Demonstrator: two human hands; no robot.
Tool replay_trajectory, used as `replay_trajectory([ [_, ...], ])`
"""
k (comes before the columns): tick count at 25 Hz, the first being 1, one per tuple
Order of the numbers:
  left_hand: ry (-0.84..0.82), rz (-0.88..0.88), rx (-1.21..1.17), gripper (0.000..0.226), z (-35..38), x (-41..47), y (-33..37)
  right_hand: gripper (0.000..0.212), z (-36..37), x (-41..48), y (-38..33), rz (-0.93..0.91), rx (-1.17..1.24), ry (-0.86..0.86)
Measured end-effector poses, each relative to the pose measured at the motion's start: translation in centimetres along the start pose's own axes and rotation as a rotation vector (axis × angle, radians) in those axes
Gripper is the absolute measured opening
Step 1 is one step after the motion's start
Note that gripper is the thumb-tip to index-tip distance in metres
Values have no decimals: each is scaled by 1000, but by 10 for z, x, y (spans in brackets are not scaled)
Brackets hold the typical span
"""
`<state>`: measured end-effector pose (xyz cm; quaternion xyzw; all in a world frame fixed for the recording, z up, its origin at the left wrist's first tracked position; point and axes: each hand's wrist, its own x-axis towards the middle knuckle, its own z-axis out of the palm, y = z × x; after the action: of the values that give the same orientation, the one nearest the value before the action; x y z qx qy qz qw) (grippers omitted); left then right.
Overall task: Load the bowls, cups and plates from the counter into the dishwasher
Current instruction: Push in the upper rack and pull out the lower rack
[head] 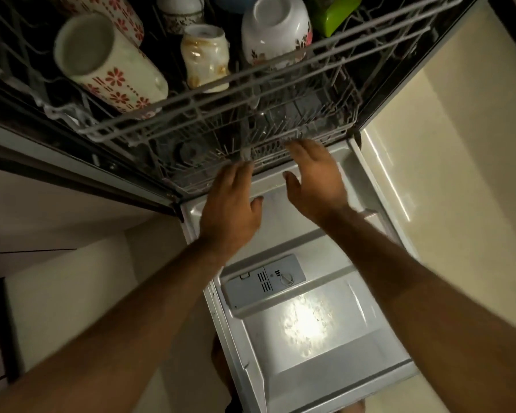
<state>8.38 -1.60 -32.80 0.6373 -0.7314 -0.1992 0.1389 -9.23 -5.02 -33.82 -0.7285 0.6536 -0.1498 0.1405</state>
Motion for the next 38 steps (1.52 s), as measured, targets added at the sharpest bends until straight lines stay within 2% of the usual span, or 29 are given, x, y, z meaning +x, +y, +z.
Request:
replay_trajectory([
  [2,-107,-159,58,91,20,32,-8,72,20,30,2,19,-33,-98],
  [5,-196,-250,109,99,41,79,-15,89,36,68,4,36,-91,-225],
  [8,-243,-264,58,80,53,96,-24,87,42,78,8,14,-214,-257],
  [11,-223,-227,109,64,59,87,-26,72,36,66,15,20,-211,-270],
  [14,-249,-218,87,56,64,60,-16,59,30,40,24,34,-156,-290],
  [20,-271,-238,23,34,78,-11,16,57,19,-28,44,1,-145,-344],
  [31,-233,-278,-59,18,95,-136,83,45,-9,-156,77,-100,-94,-355],
  [38,-246,-283,-121,16,113,-208,115,41,-27,-234,92,-86,-65,-408],
])
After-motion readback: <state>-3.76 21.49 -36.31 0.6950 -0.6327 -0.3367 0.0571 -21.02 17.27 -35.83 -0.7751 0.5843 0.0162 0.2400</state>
